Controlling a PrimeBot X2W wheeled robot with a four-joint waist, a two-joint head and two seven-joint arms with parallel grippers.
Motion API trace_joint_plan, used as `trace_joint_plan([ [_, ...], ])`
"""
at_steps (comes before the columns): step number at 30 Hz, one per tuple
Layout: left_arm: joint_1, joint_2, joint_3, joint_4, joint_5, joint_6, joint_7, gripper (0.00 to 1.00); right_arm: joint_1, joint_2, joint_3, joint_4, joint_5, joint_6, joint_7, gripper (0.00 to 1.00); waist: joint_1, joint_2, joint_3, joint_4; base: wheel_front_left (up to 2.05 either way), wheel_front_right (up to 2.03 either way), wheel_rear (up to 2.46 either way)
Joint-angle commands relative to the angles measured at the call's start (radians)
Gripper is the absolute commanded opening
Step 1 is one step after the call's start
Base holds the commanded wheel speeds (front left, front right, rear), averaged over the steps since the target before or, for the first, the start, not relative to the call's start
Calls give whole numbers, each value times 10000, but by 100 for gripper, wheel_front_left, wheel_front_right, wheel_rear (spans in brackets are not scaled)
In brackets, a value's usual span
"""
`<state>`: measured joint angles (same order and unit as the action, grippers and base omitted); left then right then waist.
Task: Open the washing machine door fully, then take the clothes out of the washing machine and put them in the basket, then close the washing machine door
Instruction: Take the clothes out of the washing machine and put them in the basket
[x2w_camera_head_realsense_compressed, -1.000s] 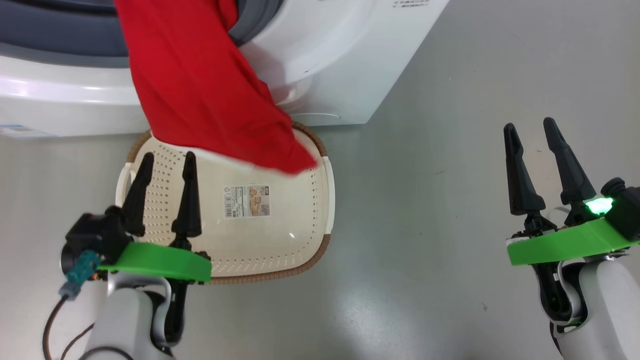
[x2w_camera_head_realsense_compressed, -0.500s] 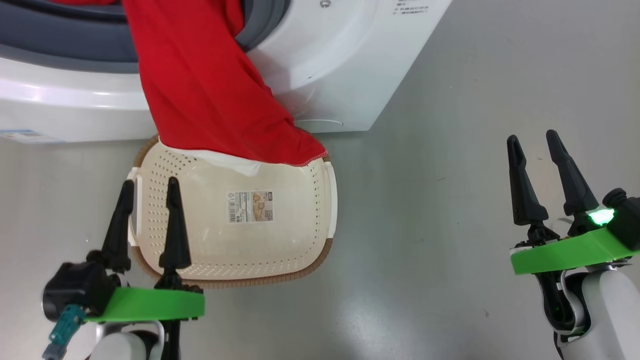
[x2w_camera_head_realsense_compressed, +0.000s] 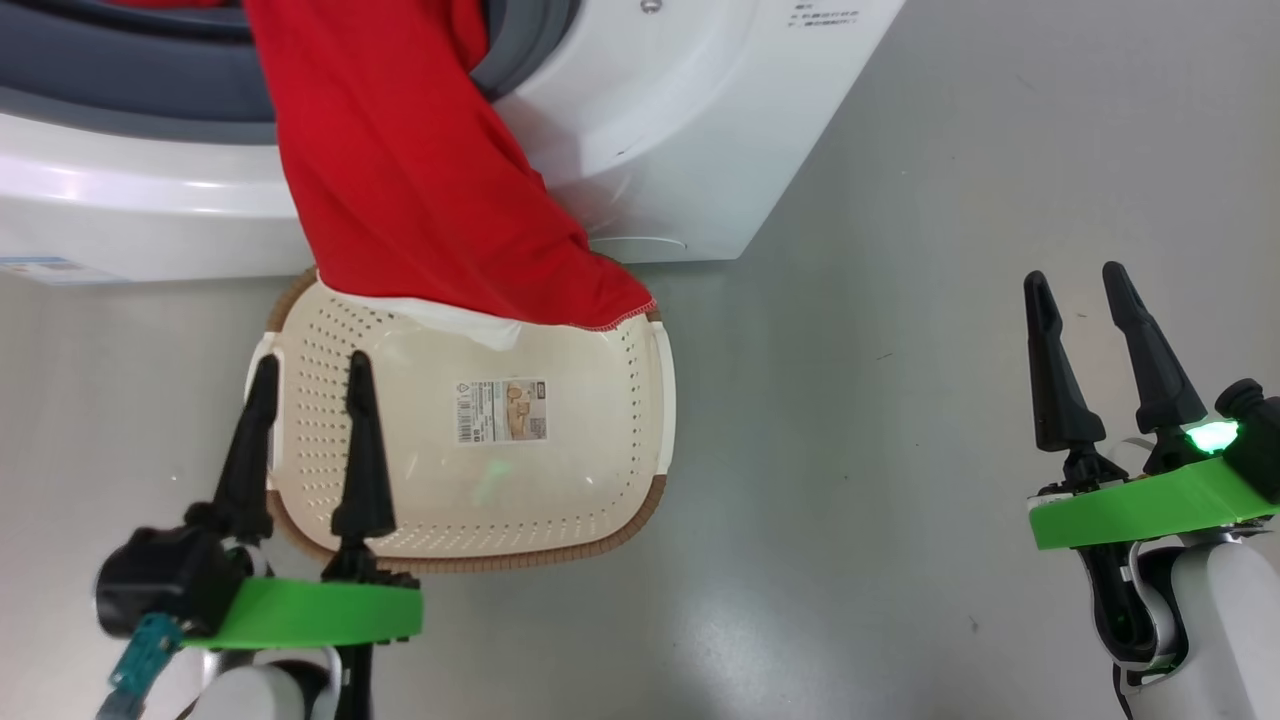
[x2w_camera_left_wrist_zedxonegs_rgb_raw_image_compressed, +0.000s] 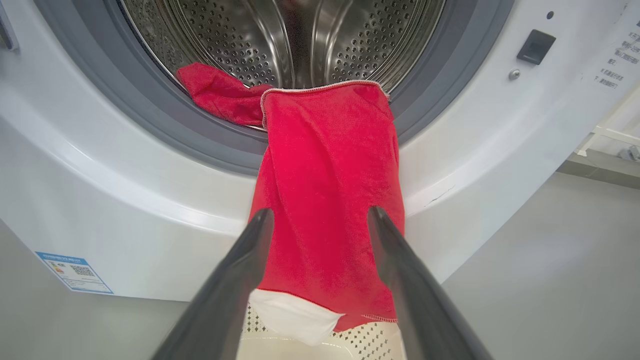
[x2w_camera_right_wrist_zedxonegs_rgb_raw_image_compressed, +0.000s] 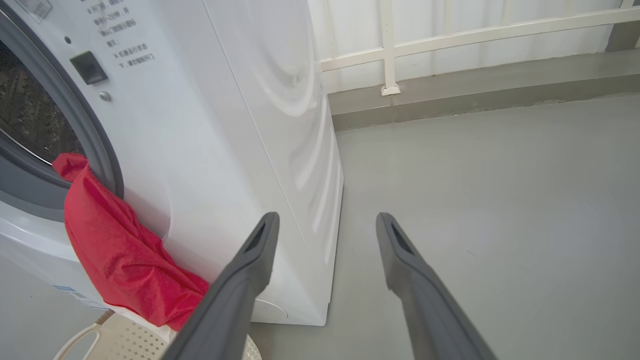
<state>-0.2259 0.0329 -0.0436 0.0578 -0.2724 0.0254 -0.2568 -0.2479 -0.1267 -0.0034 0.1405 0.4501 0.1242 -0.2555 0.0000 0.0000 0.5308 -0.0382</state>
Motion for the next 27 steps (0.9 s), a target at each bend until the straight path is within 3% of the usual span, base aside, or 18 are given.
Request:
trace_joint_plan([
  [1,-171,174,153,-127,142,-125,-49,100,213,-74,129,-258,21,65,-63,100,0,0,11,46,0,0,0],
  [8,-1544,174,57,482,314,-554,-49,100,136,-71,202,-263,-4,65,-63,100,0,0,151,148,0,0,0],
  [15,-3796,234,-1,2025,352,-923,29,100,18,-66,283,-278,-10,65,-63,100,0,0,320,166,0,0,0],
  [27,-7179,417,-376,4599,-185,-1252,2048,100,-230,-36,363,-271,21,65,-63,100,0,0,709,82,0,0,0],
])
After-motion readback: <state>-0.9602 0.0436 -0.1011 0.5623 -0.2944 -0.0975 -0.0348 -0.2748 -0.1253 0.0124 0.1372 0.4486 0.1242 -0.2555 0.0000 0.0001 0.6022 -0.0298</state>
